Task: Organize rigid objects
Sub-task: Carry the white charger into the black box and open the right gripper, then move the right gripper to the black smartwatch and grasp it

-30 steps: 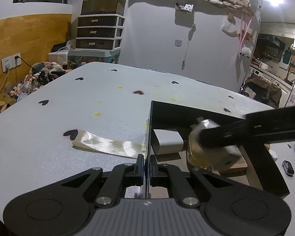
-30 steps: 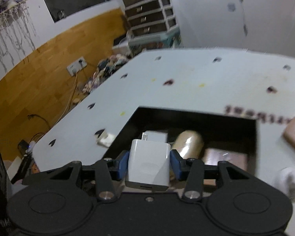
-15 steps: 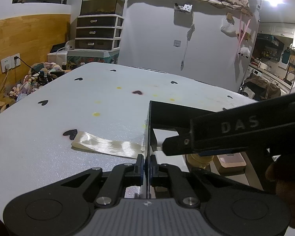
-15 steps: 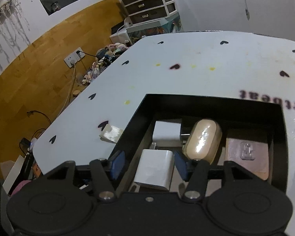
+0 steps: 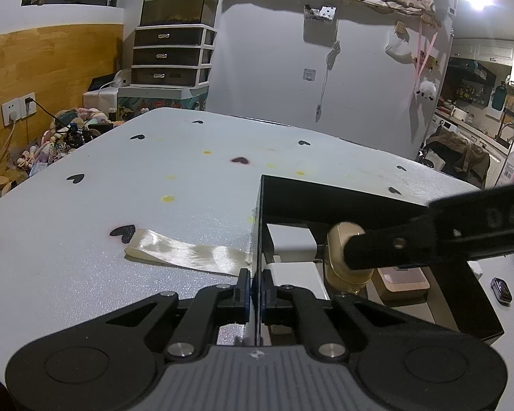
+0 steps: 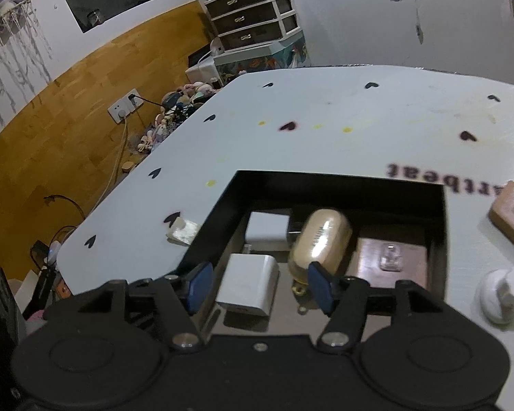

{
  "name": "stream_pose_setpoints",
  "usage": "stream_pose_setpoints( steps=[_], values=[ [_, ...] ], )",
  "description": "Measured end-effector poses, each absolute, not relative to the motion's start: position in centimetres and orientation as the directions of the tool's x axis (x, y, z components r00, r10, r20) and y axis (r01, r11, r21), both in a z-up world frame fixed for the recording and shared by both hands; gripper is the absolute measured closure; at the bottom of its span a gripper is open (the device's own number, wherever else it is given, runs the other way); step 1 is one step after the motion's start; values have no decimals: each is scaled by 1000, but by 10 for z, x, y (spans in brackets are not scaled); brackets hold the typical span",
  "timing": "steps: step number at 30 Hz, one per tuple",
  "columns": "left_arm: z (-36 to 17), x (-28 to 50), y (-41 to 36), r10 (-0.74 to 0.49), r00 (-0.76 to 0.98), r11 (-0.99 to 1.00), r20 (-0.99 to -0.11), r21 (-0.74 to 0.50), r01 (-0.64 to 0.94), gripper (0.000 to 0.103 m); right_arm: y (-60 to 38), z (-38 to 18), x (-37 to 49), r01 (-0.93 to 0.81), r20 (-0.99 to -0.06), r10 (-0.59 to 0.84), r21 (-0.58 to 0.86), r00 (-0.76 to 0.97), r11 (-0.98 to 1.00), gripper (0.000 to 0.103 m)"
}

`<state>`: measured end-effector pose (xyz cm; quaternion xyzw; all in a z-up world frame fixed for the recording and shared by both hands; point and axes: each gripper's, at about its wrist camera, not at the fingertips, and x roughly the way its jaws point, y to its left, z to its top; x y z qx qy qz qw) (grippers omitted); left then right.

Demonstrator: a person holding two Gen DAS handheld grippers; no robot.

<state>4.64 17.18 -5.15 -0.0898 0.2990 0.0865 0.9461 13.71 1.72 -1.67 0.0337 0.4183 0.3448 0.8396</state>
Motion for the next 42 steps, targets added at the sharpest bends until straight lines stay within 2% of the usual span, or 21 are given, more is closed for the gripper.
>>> stream_pose_setpoints(
  steps=[20, 25, 34, 42],
  values=[
    [-53, 45, 173, 115, 804, 968, -583, -116, -222, 98, -44, 4, 101, -538, -605, 548, 222, 578, 813, 4],
    [-53, 45, 174, 115, 804, 968, -583, -115, -222, 99, -53, 6, 96, -530, -593, 531, 197, 605, 825, 0],
    [-53, 44, 174, 117, 803, 968, -584, -113, -224, 99, -71, 2, 90, -508, -584, 500, 166, 640, 845, 0],
    [-53, 43, 175, 119, 803, 968, -584, -112, -225, 99, -111, -12, 90, -413, -582, 396, 111, 711, 904, 0]
  ],
)
